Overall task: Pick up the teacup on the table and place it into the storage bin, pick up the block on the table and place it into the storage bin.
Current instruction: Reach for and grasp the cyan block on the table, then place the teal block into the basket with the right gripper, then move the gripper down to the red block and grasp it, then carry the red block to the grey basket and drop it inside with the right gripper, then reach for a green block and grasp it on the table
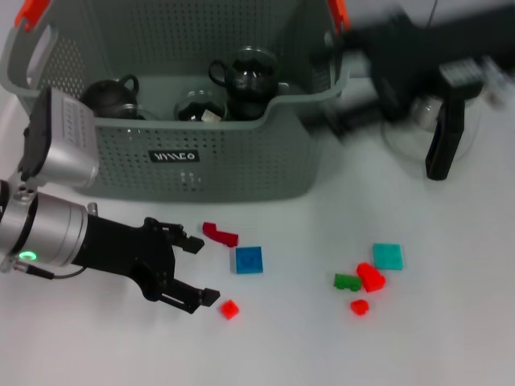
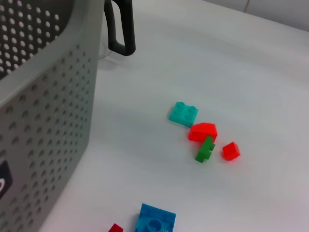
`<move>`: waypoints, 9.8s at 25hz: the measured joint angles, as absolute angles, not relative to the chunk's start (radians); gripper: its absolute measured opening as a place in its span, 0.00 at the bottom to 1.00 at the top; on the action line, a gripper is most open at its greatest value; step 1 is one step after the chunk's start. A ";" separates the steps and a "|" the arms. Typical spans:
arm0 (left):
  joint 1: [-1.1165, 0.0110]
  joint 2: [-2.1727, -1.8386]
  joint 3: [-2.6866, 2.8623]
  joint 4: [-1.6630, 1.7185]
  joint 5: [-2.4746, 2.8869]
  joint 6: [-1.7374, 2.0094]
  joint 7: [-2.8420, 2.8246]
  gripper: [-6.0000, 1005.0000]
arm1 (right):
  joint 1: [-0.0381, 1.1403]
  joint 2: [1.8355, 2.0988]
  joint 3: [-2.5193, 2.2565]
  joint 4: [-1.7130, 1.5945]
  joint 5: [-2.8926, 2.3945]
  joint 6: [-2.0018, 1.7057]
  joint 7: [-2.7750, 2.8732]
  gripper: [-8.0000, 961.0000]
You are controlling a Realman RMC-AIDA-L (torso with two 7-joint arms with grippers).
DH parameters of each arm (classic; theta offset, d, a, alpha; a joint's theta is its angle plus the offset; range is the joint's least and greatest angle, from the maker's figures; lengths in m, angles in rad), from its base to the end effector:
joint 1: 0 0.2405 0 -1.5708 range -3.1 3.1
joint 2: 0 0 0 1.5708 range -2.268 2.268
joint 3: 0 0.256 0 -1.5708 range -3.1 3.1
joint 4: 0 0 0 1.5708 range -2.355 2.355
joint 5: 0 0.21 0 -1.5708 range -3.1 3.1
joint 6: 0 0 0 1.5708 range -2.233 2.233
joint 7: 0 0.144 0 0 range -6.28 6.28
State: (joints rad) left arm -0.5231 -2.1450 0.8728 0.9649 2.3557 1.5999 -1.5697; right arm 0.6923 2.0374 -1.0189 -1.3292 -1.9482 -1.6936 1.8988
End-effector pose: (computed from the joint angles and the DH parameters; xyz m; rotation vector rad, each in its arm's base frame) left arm -0.2539 0.3204 -0.0131 -2.9758 -0.5284 -0.0894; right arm 0.0961 0.3629 0.0621 -2.9490 0.1004 0.4364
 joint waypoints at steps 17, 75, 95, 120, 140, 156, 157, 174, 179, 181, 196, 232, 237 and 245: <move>-0.525 -2.151 0.870 0.957 2.352 1.589 -1.572 0.88 | 0.727 2.094 -1.084 -1.084 -2.641 -1.590 1.957 0.98; -0.512 -2.155 0.864 0.954 2.350 1.577 -1.575 0.87 | 0.805 2.098 -1.169 -1.426 -2.416 -1.837 2.136 0.44; -0.513 -2.155 0.859 0.954 2.350 1.572 -1.576 0.86 | 1.187 2.098 -1.168 -0.872 -2.390 -1.082 2.081 0.50; -0.512 -2.161 0.841 0.948 2.355 1.578 -1.578 0.86 | 0.639 2.098 -1.259 -1.468 -2.489 -1.863 2.021 0.98; -0.498 -2.163 0.813 0.928 2.350 1.561 -1.592 0.86 | 0.824 2.105 -1.617 -0.942 -2.626 -1.382 1.945 0.92; -0.498 -2.164 0.813 0.928 2.350 1.562 -1.605 0.86 | 0.840 2.106 -1.664 -0.893 -2.578 -1.343 1.943 0.82; -0.497 -2.164 0.813 0.928 2.351 1.562 -1.605 0.86 | 0.843 2.106 -1.663 -0.885 -2.578 -1.345 1.947 0.78; -0.489 -2.162 0.813 0.929 2.354 1.561 -1.619 0.85 | 0.765 2.101 -1.381 -1.292 -2.535 -1.756 2.014 0.48; -0.492 -2.160 0.811 0.929 2.351 1.551 -1.617 0.85 | 0.790 2.098 -1.188 -1.555 -2.344 -1.878 2.133 0.49; -0.496 -2.159 0.811 0.929 2.351 1.541 -1.613 0.85 | 0.839 2.097 -1.094 -1.572 -2.266 -1.821 2.177 0.50; -0.508 -2.161 0.816 0.932 2.350 1.533 -1.617 0.85 | 1.133 2.095 -1.111 -0.930 -2.472 -1.068 2.092 0.54; -0.507 -2.163 0.819 0.919 2.350 1.523 -1.609 0.85 | 0.747 2.101 -1.437 -1.150 -2.546 -1.549 2.136 0.96; -0.506 -2.163 0.818 0.915 2.350 1.522 -1.604 0.85 | 0.784 2.106 -1.506 -1.029 -2.540 -1.424 2.139 0.96; -0.502 -2.163 0.815 0.913 2.350 1.522 -1.603 0.84 | 0.800 2.110 -1.598 -0.948 -2.536 -1.312 2.152 0.96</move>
State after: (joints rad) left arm -0.5020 -2.1629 0.8149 0.9125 2.3499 1.5216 -1.6030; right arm 0.8000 2.1096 -1.5977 -0.9477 -2.5359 -1.3118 2.1522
